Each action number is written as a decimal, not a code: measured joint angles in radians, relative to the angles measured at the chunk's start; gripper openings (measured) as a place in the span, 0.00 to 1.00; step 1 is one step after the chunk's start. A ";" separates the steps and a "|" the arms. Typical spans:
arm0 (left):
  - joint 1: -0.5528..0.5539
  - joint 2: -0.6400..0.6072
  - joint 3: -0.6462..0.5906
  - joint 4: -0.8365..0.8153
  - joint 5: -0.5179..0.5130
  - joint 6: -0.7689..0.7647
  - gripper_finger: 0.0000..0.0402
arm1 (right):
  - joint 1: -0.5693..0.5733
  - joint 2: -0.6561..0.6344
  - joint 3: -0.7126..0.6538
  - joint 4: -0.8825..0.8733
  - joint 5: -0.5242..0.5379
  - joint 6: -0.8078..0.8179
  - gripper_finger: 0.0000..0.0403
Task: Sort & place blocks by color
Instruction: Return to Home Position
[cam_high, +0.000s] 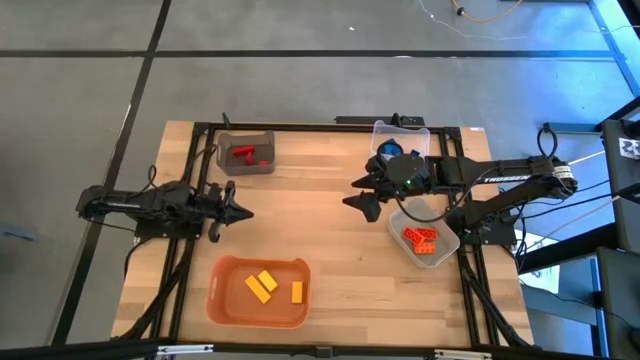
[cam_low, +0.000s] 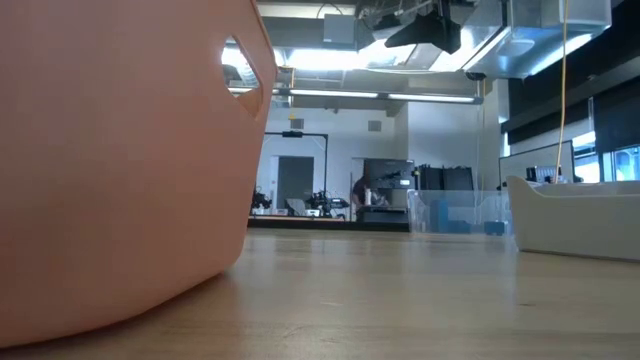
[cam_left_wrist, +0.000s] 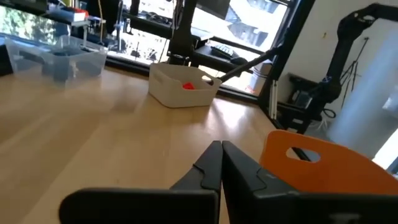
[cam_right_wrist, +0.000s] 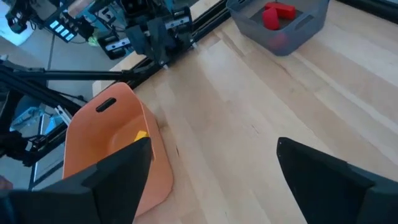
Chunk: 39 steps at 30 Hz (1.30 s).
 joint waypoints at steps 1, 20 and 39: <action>0.000 0.000 0.000 0.000 0.000 0.016 0.00 | 0.000 0.000 0.000 0.000 0.001 0.002 0.86; 0.000 0.000 0.000 -0.004 -0.002 0.032 0.00 | 0.009 -0.008 0.000 -0.093 0.034 -0.081 0.79; 0.000 0.000 0.000 -0.005 -0.001 0.032 0.00 | 0.005 -0.713 -0.509 0.060 -0.143 -0.238 0.01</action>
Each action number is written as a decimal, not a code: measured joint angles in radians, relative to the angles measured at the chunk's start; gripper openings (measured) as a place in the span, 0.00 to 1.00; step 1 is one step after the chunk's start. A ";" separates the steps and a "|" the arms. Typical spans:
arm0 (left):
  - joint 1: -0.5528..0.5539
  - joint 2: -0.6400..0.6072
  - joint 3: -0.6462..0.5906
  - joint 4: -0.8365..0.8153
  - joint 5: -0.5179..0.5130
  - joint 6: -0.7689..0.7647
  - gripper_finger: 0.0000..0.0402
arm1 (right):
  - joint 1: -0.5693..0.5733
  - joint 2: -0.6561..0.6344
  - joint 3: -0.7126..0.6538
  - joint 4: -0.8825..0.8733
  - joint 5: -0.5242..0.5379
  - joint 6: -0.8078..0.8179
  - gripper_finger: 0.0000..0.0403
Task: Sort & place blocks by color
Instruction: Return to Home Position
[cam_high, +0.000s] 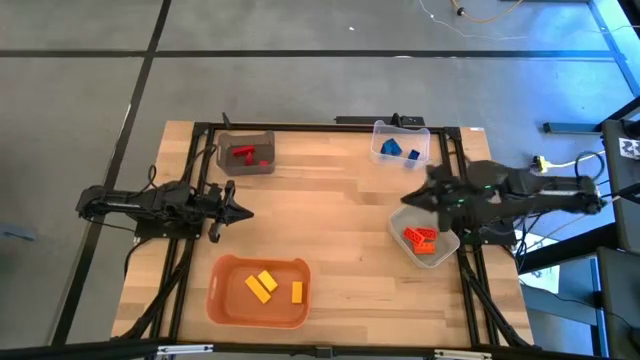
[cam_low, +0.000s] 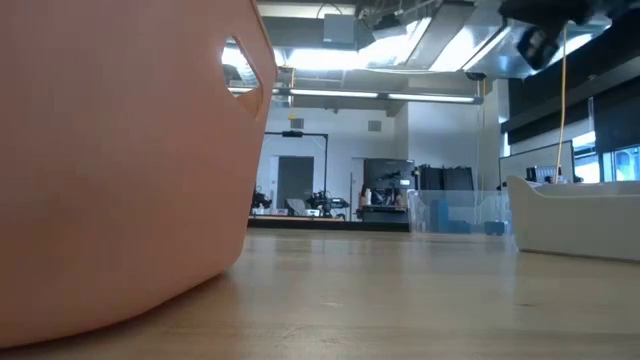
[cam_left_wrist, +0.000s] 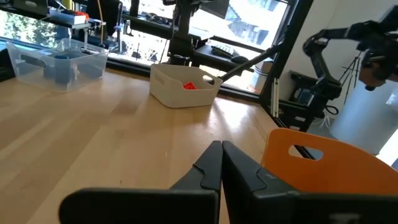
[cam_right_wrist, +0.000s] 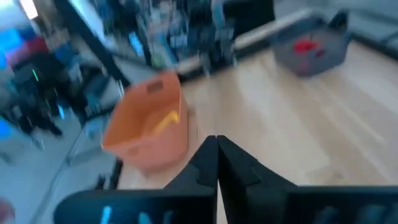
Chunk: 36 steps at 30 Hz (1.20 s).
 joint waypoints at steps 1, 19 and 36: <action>0.000 0.000 0.000 0.000 0.000 0.000 0.00 | -0.018 -0.054 -0.028 0.013 -0.002 0.011 0.01; 0.000 0.000 0.000 0.000 0.000 0.000 0.00 | -0.057 -0.553 -0.420 0.253 0.094 0.128 0.00; 0.000 0.000 0.000 0.000 0.000 0.000 0.00 | -0.056 -0.566 -0.563 0.318 0.162 0.072 0.00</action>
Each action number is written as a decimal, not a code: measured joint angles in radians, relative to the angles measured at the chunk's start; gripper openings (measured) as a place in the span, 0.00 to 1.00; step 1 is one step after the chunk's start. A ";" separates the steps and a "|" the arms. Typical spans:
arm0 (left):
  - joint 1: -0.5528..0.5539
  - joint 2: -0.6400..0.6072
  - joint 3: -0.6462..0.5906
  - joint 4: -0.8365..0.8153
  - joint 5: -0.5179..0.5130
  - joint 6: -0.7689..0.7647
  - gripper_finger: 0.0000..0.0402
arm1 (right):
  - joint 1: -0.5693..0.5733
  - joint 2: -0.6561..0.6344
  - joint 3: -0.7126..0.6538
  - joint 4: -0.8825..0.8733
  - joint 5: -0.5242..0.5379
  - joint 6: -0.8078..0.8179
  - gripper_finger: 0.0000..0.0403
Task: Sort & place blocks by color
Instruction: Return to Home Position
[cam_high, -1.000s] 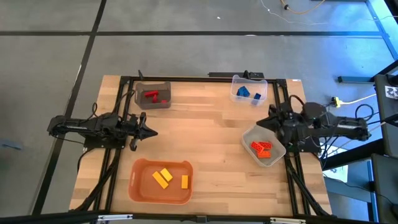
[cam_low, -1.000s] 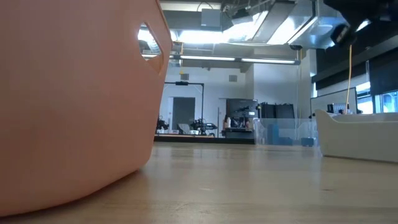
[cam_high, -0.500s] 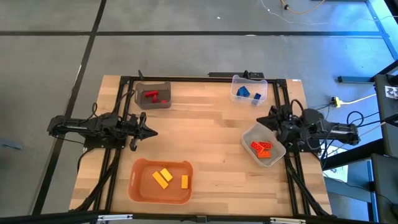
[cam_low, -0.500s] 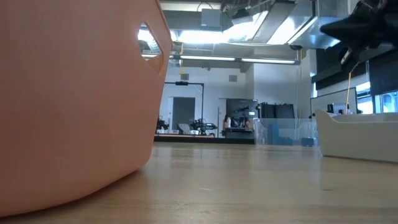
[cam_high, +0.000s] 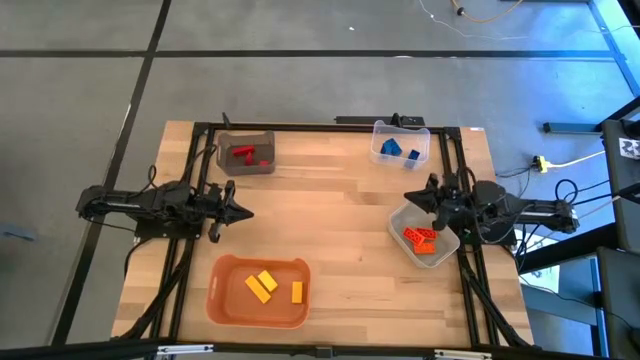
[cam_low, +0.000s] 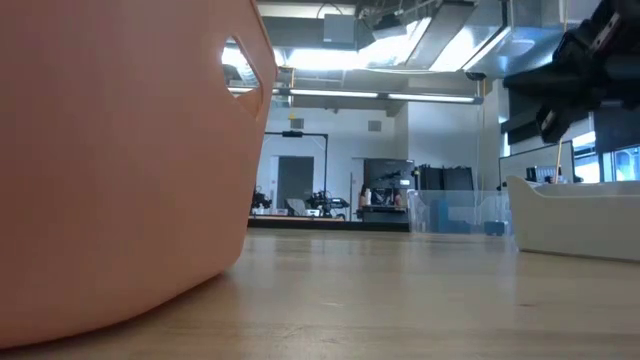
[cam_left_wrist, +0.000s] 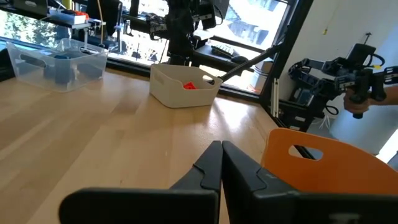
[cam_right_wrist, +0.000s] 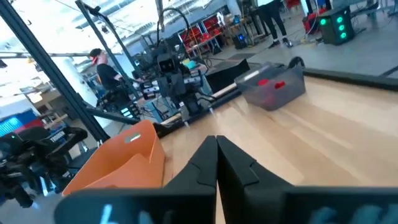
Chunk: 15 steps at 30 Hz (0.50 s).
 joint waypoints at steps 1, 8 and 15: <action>0.000 0.000 0.000 0.000 0.000 0.000 0.00 | 0.002 0.000 -0.023 0.022 -0.005 0.006 0.00; 0.000 0.000 0.000 -0.001 -0.008 0.000 0.00 | 0.029 0.000 -0.081 0.117 -0.008 -0.027 0.00; 0.000 0.000 0.000 -0.002 -0.027 0.000 0.00 | 0.029 0.002 -0.076 0.080 0.030 -0.113 0.00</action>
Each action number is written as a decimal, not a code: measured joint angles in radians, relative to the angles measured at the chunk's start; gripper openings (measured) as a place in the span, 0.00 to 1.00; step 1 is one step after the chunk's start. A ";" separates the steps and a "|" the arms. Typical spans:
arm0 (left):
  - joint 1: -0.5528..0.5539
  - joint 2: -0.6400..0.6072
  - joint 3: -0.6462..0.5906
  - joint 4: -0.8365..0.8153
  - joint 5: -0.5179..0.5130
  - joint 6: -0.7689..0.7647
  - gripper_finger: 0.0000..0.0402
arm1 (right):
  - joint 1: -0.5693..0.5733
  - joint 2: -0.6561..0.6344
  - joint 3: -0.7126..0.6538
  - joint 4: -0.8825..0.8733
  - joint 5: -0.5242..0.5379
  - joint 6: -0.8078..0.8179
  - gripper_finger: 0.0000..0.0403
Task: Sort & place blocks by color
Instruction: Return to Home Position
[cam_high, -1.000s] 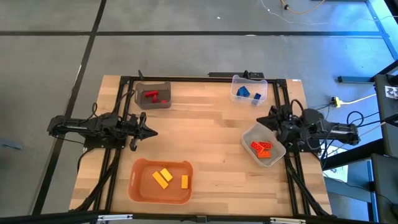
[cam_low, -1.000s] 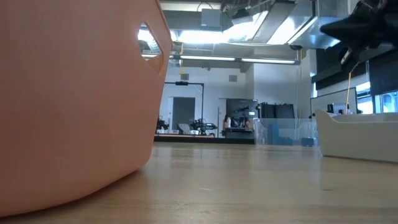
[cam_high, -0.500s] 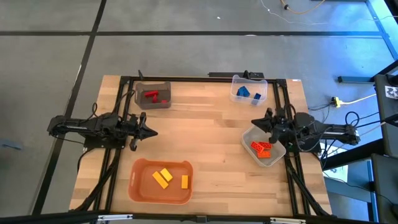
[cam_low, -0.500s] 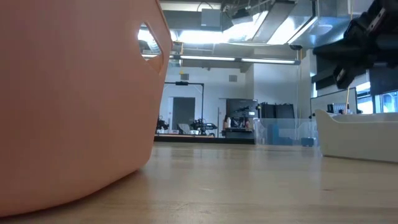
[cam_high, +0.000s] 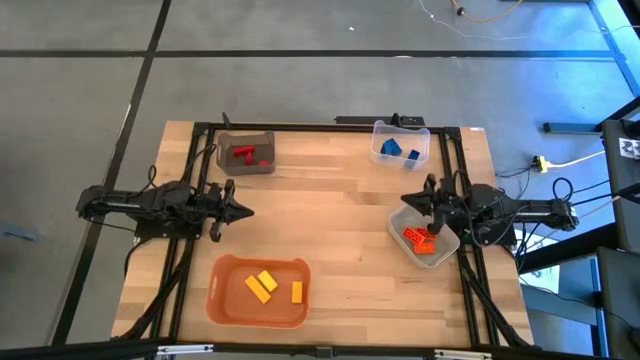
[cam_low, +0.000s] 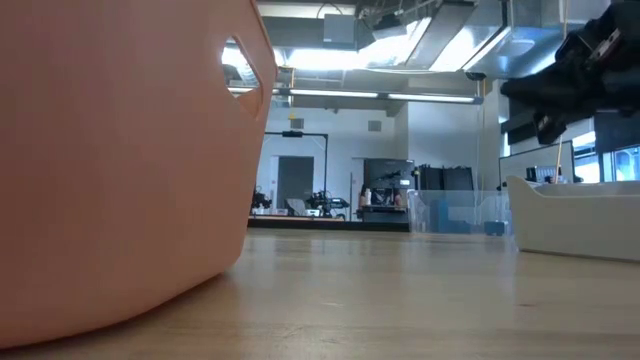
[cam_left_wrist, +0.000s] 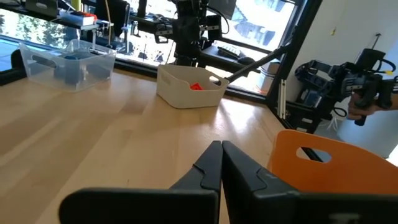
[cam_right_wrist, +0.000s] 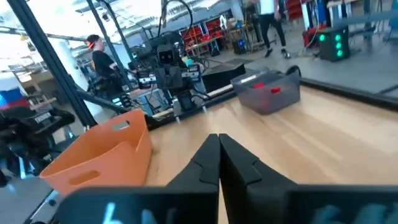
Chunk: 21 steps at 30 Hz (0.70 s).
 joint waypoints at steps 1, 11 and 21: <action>0.000 0.000 0.000 0.000 0.000 0.000 0.00 | 0.000 0.000 0.000 0.004 0.000 -0.016 0.00; 0.000 0.000 0.000 0.000 -0.002 0.000 0.00 | 0.000 0.003 0.000 -0.007 -0.065 -0.284 0.00; 0.000 0.000 0.000 0.001 -0.003 0.000 0.00 | 0.000 0.003 0.000 -0.005 -0.065 -0.302 0.00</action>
